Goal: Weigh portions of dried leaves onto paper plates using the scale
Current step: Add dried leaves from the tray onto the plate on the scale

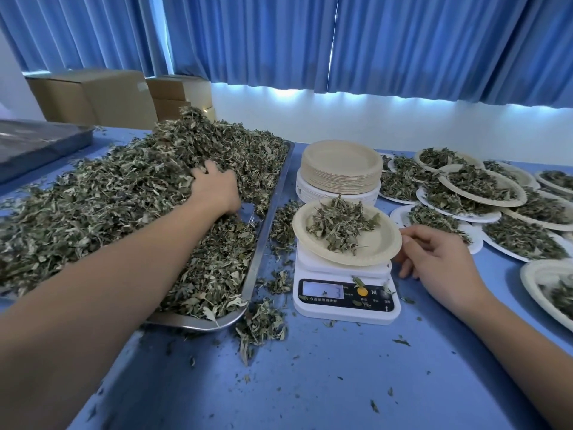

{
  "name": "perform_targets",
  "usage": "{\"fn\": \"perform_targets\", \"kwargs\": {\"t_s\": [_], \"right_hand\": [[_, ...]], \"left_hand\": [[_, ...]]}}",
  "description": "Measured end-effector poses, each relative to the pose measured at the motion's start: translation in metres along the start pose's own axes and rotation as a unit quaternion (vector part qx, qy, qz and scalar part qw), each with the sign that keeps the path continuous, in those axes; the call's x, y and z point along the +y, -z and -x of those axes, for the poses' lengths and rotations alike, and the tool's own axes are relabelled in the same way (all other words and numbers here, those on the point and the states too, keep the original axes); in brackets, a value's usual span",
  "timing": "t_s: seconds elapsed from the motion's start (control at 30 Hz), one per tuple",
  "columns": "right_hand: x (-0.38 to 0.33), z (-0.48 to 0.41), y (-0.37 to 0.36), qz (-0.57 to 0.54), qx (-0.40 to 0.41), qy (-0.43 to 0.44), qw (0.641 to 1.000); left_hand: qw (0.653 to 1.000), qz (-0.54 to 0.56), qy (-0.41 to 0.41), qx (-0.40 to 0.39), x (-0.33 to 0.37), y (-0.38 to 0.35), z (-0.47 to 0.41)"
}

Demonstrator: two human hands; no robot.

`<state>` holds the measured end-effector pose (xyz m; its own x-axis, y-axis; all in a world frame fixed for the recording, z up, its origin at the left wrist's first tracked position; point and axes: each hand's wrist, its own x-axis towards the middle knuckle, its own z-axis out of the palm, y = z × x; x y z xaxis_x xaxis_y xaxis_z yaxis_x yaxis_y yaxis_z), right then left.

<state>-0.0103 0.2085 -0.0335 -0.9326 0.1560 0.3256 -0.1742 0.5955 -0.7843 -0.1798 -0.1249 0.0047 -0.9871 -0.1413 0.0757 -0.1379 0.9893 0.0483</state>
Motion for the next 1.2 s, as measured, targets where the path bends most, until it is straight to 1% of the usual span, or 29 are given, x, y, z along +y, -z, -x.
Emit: {"fn": "perform_targets", "kwargs": {"t_s": [0.13, 0.2, 0.3, 0.33, 0.37, 0.4, 0.43, 0.53, 0.57, 0.6, 0.67, 0.73, 0.97, 1.1, 1.17, 1.2], "right_hand": [[0.001, 0.0, 0.0, 0.006, -0.002, 0.004, 1.0], [0.001, -0.001, 0.0, 0.005, -0.001, 0.003, 1.0], [0.001, -0.001, 0.0, 0.003, 0.009, -0.004, 1.0], [0.002, -0.001, 0.001, 0.008, 0.015, -0.006, 1.0], [0.002, 0.0, 0.001, 0.018, 0.022, -0.007, 1.0], [0.002, 0.0, 0.002, 0.033, 0.029, -0.008, 0.999], [0.002, 0.0, 0.003, 0.055, 0.035, -0.008, 0.998], [0.002, 0.001, 0.005, 0.135, 0.029, -0.005, 0.99], [0.002, 0.0, 0.006, 0.157, 0.02, -0.008, 0.987], [0.001, 0.0, 0.006, 0.176, 0.011, -0.01, 0.984], [0.001, -0.001, 0.006, 0.197, 0.0, -0.009, 0.98], [0.001, -0.001, 0.006, 0.195, -0.006, -0.006, 0.981], [0.002, -0.002, 0.01, 0.165, -0.019, -0.017, 0.986], [0.001, -0.001, 0.01, 0.165, -0.02, -0.016, 0.986], [0.0, -0.001, 0.01, 0.167, -0.019, -0.017, 0.986], [0.0, -0.001, 0.01, 0.167, -0.019, -0.017, 0.986]], "left_hand": [[0.999, 0.004, -0.029, 0.027, 0.005, -0.004, 0.0], [0.995, 0.037, -0.074, 0.058, 0.008, -0.006, 0.004], [0.967, 0.111, -0.151, 0.175, 0.015, -0.002, 0.015], [0.958, 0.118, -0.156, 0.211, 0.019, 0.0, 0.017], [0.954, 0.12, -0.152, 0.229, 0.023, 0.001, 0.018], [0.956, 0.119, -0.145, 0.224, 0.025, 0.0, 0.018], [0.964, 0.113, -0.139, 0.197, 0.027, -0.003, 0.016], [0.989, 0.048, -0.12, 0.069, 0.023, -0.012, 0.014], [0.991, 0.035, -0.122, 0.048, 0.021, -0.013, 0.013], [0.99, 0.039, -0.13, 0.047, 0.019, -0.013, 0.013], [0.982, 0.083, -0.148, 0.077, 0.018, -0.009, 0.016], [0.976, 0.116, -0.15, 0.107, 0.02, -0.005, 0.02], [0.949, 0.177, -0.129, 0.228, 0.028, 0.004, 0.025], [0.951, 0.164, -0.109, 0.238, 0.028, 0.007, 0.027], [0.955, 0.162, -0.1, 0.226, 0.028, 0.01, 0.029], [0.954, 0.177, -0.108, 0.214, 0.028, 0.01, 0.029]]}}
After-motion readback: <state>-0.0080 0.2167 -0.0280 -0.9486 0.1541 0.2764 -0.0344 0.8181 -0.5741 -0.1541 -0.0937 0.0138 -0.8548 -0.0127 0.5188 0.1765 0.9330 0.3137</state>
